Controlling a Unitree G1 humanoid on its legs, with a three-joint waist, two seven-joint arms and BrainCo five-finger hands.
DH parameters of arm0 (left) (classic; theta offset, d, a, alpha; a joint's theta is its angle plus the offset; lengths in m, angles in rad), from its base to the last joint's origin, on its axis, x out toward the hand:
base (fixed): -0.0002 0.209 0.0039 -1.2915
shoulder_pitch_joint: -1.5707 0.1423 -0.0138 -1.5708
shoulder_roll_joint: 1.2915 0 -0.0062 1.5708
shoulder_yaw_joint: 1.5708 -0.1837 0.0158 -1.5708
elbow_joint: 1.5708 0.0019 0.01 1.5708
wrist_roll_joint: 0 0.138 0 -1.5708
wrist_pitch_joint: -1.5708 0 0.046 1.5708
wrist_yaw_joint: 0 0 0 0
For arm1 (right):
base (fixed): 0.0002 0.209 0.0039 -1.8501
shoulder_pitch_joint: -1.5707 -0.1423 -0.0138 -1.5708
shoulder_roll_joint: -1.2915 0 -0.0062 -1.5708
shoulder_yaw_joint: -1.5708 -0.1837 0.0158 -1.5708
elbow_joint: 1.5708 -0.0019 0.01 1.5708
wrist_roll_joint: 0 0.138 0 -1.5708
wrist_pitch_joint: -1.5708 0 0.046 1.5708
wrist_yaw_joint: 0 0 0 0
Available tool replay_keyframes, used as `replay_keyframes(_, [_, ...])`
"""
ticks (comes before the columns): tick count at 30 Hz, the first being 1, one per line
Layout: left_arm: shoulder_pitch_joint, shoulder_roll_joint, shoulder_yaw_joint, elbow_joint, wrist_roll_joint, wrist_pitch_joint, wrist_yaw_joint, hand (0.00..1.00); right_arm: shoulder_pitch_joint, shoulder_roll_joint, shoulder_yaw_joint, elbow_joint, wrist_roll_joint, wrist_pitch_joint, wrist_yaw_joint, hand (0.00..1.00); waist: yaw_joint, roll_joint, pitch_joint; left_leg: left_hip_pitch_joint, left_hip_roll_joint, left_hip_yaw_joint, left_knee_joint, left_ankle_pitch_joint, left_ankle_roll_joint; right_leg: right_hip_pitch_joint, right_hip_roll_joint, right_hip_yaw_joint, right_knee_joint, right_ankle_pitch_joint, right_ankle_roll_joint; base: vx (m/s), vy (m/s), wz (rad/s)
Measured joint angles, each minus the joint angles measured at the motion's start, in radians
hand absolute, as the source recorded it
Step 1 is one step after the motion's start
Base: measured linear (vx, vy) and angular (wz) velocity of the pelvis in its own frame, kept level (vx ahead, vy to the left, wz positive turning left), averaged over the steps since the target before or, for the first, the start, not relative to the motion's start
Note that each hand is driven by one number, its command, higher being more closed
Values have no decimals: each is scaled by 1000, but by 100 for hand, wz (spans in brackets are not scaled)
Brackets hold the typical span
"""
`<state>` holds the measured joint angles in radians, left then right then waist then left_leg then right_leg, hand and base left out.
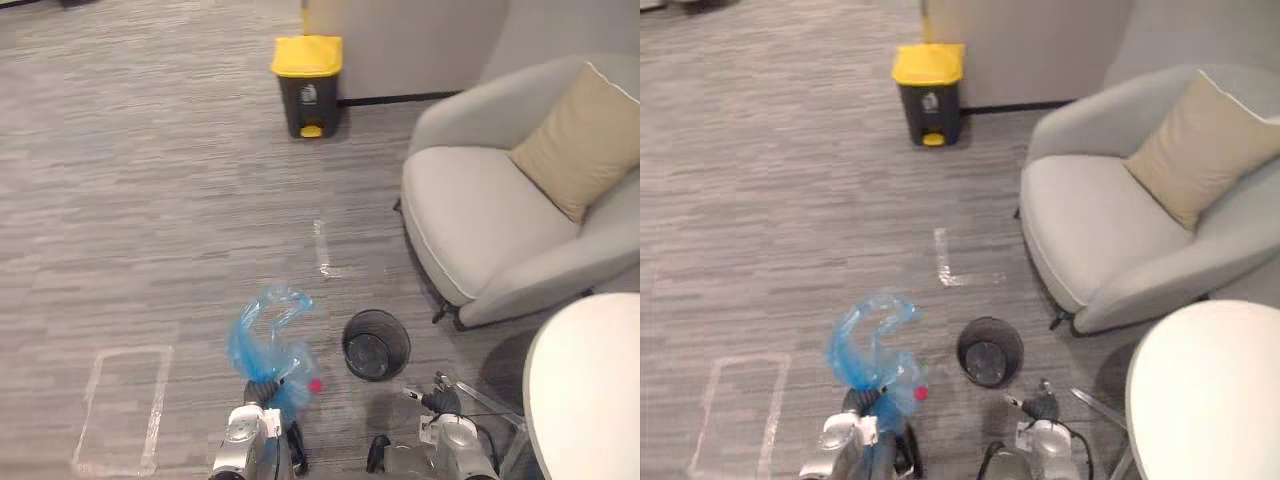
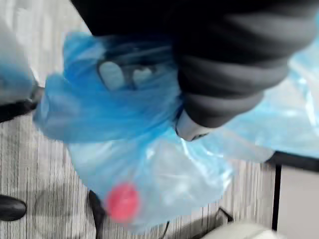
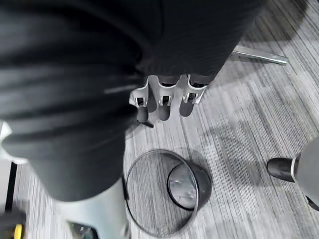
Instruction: Gather rubbish on tea table into small bin, then transfer packed bag to large trash can.
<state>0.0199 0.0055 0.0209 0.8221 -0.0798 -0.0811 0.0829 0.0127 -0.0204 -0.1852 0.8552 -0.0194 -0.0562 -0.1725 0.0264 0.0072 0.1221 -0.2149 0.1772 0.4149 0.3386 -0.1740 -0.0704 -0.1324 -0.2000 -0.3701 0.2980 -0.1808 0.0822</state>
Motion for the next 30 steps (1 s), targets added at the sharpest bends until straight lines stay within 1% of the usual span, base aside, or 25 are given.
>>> replay_keyframes(1, [10, 23, -11, 18, 0, 1, 0, 100, -5, 17, 2, 31, 0, 4, 6, 0, -1, -15, -11, 15, -43, -4, -79, 31, 10, 1, -7, 6, -54, 19, 9, -66, 179, 35])
replay_keyframes(2, [15, 31, -12, 24, 1, 1, 0, 100, -4, 20, 2, 37, 0, 5, 7, 0, -3, -21, -15, 20, -57, -11, -99, 41, 14, 5, -8, 8, -72, 27, 12, -65, 179, 49])
replay_keyframes(3, [18, 56, -15, 45, 7, 3, 0, 100, -3, 20, 2, 56, 0, 6, 9, 0, -16, -32, -21, 25, -85, -33, -134, 60, 29, 33, -9, 10, -118, 52, 16, -21, 80, 49])
replay_keyframes(6, [33, 87, -19, 64, 21, 2, 1, 100, -17, 15, 2, 111, -2, 11, 11, 0, -15, -29, -19, 31, -118, -45, -151, 65, 41, 64, -13, 31, -174, 89, 22, -14, 144, 31])
replay_keyframes(8, [37, 98, -17, 81, 21, 3, 1, 100, -25, 15, 2, 115, -3, 12, 16, 0, -13, -27, -18, 31, -125, -45, -147, 64, 48, 68, -13, 42, -198, 101, 23, 7, 72, -8])
replay_keyframes(10, [42, 108, -3, 87, 22, 3, 1, 100, -37, 13, 2, 122, -4, 14, 17, 0, -12, -27, -18, 31, -131, -46, -140, 56, 55, 73, -14, 47, -211, 107, 27, 24, 50, -5])
replay_keyframes(11, [41, 108, 3, 93, 31, 2, 1, 100, -40, 9, -3, 122, -6, 17, 17, 0, -13, -27, -18, 24, -137, -53, -118, 33, 54, 79, -18, 44, -210, 99, 38, 44, 50, 13])
replay_keyframes(12, [43, 104, 4, 93, 39, 2, 1, 100, -43, 6, -12, 122, -11, 17, 17, 0, -14, -27, -18, 6, -137, -69, -66, -4, 60, 72, -28, 40, -172, 67, 56, 56, 53, 15])
replay_keyframes(13, [43, 103, 4, 93, 39, 2, 1, 100, -44, 4, -14, 122, -12, 17, 17, 0, -15, -27, -17, 0, -136, -74, -45, -20, 64, 68, -33, 39, -151, 52, 59, 81, 57, 21])
replay_keyframes(14, [42, 102, 5, 93, 39, 2, 0, 100, -44, 0, -20, 122, -14, 18, 17, 0, -16, -29, -16, -20, -136, -87, 8, -58, 69, 54, -51, 35, -88, 13, 69, 116, 67, 29])
replay_keyframes(15, [42, 103, 6, 93, 39, 2, 0, 100, -43, -3, -21, 122, -19, 18, 18, 0, -19, -30, -15, -32, -138, -102, 40, -86, 76, 44, -66, 31, -30, -8, 66, 151, 54, 34])
replay_keyframes(16, [39, 102, 8, 93, 39, 3, 2, 100, -46, -8, -24, 122, -20, 18, 18, 0, -20, -31, -5, -30, -142, -109, 60, -109, 83, 25, -82, 46, 53, -20, 57, 224, 85, 38])
replay_keyframes(17, [33, 98, 12, 92, 39, 3, 2, 100, -49, -12, -25, 121, -20, 18, 20, 0, -23, -22, 11, -14, -145, -134, 64, -125, 95, -51, -94, 99, 236, -2, -5, 195, 69, 38])
replay_keyframes(18, [31, 98, 13, 89, 38, 3, 2, 100, -48, -9, -24, 122, -20, 19, 21, 0, -27, -15, 20, 0, -142, -152, 64, -129, 104, -87, -81, 136, 296, -32, -11, 250, 71, 50])
replay_keyframes(19, [32, 98, 26, 78, 37, 3, 3, 100, -45, -1, -18, 123, -20, 21, 24, 0, -32, -19, 29, 29, -138, -171, 57, -144, 102, -123, -34, 171, 332, -72, -5, 188, 1, 40])
replay_keyframes(20, [32, 98, 31, 76, 37, 3, 3, 100, -45, 0, -14, 123, -20, 21, 25, 0, -32, -21, 31, 39, -138, -176, 53, -149, 102, -135, -20, 170, 333, -78, -4, 357, -59, 35])
replay_keyframes(22, [28, 103, 40, 73, 36, 3, 6, 100, -52, 0, -2, 124, -20, 20, 26, 0, -34, -32, 43, 120, -138, -182, 2, -171, 91, -201, 65, 128, 261, -73, -26, 411, -90, 22])
replay_keyframes(23, [27, 102, 39, 74, 37, 3, 6, 100, -53, -1, -3, 124, -20, 19, 25, 0, -37, -33, 43, 141, -138, -186, -16, -174, 85, -214, 84, 110, 222, -63, -37, 422, -75, 30])
replay_keyframes(24, [25, 107, 36, 74, 37, 1, 4, 100, -50, -1, -5, 124, -20, 18, 25, 0, -43, -38, 41, 183, -146, -199, -49, -176, 66, -230, 117, 96, 122, -18, -55, 484, -79, 60])
replay_keyframes(25, [20, 99, 27, 84, 38, 1, 0, 100, -36, -9, -12, 124, -20, 17, 26, 0, -64, -42, 33, 214, -150, -237, -74, -183, 42, -221, 134, 104, 104, 60, -136, 523, -81, 58])
replay_keyframes(26, [17, 90, 22, 92, 38, 1, -1, 100, -31, -16, -17, 125, -20, 18, 26, 0, -68, -28, 28, 231, -139, -245, -85, -182, 36, -211, 139, 92, 104, 54, -135, 583, -73, 43])
replay_keyframes(27, [18, 80, 18, 93, 38, -1, -4, 100, -23, -19, -40, 123, -19, 18, 25, 0, -60, -7, 17, 247, -126, -264, -109, -157, 5, -201, 140, 70, 115, 34, -148, 589, -74, 19])
replay_keyframes(28, [6, 65, 25, 92, 38, 0, -4, 100, -21, -21, -55, 114, -18, 18, 25, 0, -68, 0, 22, 262, -126, -270, -90, -122, -2, -199, 121, 54, 184, 18, -164, 568, -75, 26])
replay_keyframes(29, [-8, 53, 31, 89, 38, 0, -4, 100, -14, -23, -58, 103, -17, 19, 25, 0, -79, -1, 29, 264, -126, -272, -53, -106, -4, -204, 103, 42, 248, 10, -179, 446, -127, 46])
replay_keyframes(30, [-6, 31, 39, 70, 38, -1, -4, 100, 0, -19, -62, 72, -10, 17, 27, 0, -79, 16, 32, 231, -92, -263, 128, -100, -8, -182, 139, 29, 214, -16, -123, 283, -171, 45])
